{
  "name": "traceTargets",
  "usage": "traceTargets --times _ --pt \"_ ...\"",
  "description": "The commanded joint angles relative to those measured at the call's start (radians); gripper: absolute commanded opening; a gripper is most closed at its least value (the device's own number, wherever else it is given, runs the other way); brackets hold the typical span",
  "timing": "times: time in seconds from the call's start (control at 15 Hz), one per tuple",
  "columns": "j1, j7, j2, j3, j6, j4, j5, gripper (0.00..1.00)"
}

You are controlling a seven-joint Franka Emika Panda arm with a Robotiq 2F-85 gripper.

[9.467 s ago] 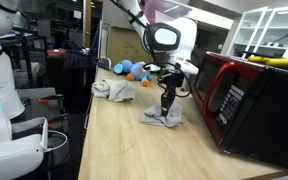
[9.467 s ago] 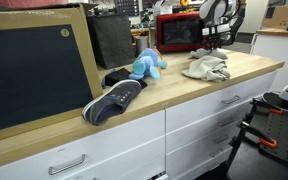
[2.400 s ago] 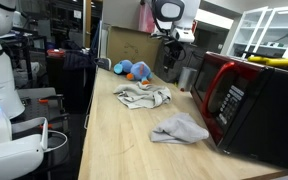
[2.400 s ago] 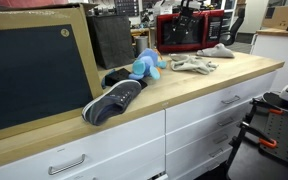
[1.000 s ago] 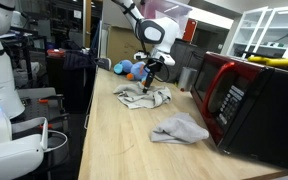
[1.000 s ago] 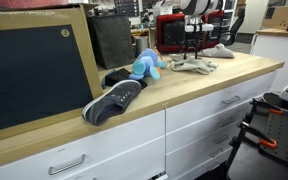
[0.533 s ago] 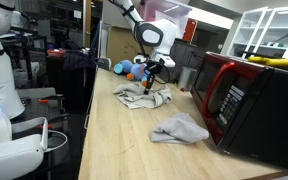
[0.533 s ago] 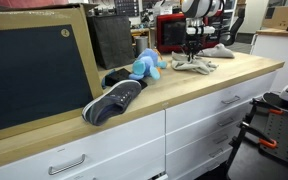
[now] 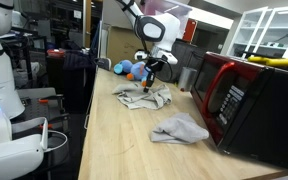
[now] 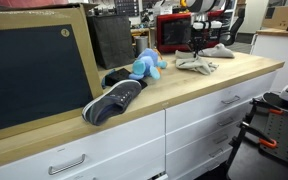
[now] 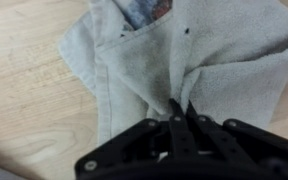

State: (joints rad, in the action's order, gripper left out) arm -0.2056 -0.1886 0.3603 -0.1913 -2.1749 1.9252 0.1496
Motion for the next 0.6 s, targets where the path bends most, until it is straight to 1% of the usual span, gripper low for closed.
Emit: traceTargets --times 0.0,0.33,0.53 --pt "-0.022 0.092 -0.080 -0.038 0.042 0.101 -0.100 0.01" --pt "-0.061 0.216 -0.131 -0.098 0.030 0.205 -0.291 0.01" --pt "-0.078 0.270 -0.180 -0.108 0.054 0.238 -0.341 0.01"
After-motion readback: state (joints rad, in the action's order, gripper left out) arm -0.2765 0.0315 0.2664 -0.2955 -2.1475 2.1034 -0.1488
